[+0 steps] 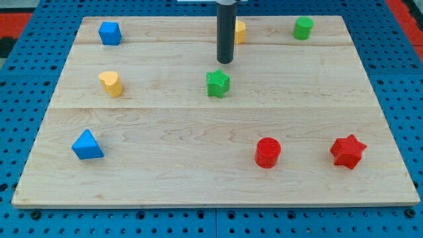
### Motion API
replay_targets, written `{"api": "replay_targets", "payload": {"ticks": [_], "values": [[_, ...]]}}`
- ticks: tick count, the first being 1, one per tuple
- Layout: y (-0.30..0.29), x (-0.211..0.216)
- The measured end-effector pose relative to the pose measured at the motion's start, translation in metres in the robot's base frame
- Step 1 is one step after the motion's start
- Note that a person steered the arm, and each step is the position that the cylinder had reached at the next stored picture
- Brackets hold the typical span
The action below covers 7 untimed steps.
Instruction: Push the blue cube vertical top of blue triangle
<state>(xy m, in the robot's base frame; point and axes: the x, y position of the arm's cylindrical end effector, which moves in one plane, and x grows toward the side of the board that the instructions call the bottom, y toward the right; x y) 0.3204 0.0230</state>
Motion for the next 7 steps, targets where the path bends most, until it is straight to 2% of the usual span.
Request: {"api": "replay_targets", "payload": {"ticks": [3,5,7], "values": [[-0.002,-0.003],[-0.057,-0.015],[-0.128,-0.07]]}}
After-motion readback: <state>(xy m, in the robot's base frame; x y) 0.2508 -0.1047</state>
